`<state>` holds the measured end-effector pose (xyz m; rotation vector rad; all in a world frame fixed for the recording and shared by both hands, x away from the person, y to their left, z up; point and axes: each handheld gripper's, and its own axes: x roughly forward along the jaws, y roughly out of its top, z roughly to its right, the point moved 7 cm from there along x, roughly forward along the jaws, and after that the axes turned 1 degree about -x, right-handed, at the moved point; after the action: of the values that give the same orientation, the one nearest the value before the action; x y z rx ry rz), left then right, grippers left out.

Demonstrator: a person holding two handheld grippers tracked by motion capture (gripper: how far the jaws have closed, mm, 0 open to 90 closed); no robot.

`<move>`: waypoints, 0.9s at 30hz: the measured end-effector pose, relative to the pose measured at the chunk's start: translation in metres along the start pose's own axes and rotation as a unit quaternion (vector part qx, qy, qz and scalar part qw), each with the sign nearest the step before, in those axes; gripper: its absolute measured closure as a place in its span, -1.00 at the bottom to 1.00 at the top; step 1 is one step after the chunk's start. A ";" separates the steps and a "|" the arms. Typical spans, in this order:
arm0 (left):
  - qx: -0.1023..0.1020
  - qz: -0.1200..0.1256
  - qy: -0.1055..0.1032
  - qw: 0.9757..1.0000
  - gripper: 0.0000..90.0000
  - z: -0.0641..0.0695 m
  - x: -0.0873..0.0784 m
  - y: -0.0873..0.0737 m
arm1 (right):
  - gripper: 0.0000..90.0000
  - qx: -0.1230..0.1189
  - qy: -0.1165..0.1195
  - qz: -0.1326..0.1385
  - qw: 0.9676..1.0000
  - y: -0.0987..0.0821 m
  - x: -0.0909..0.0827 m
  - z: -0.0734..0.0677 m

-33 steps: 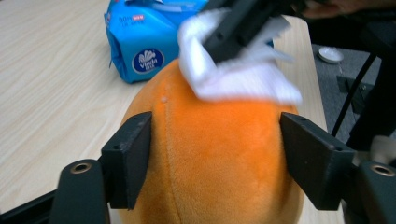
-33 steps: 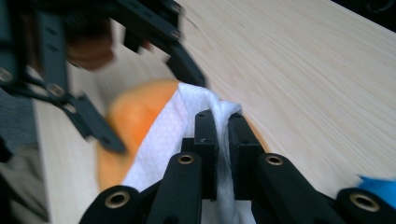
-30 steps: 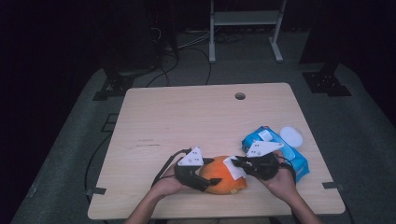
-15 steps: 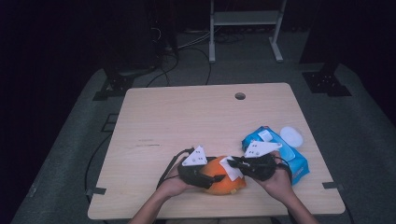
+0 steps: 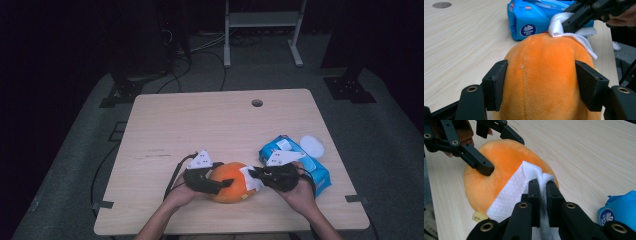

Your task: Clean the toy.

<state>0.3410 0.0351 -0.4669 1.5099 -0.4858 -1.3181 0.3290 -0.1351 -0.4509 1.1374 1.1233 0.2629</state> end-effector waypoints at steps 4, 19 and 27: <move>-0.015 0.001 -0.001 1.000 -0.30 -0.003 0.000 -0.002 | 0.86 0.004 0.027 0.019 0.999 0.011 -0.003 -0.013; -0.029 -0.004 -0.009 1.000 -0.34 -0.011 -0.005 -0.007 | 0.86 0.020 0.020 0.004 1.000 0.002 0.002 -0.002; -0.032 -0.004 -0.011 0.999 -0.34 -0.012 -0.005 -0.007 | 0.86 0.026 0.017 -0.004 1.000 -0.003 0.005 0.004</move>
<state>0.3481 0.0474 -0.4720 1.4476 -0.4479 -1.3458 0.3339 -0.1354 -0.4564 1.1783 1.1703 0.2477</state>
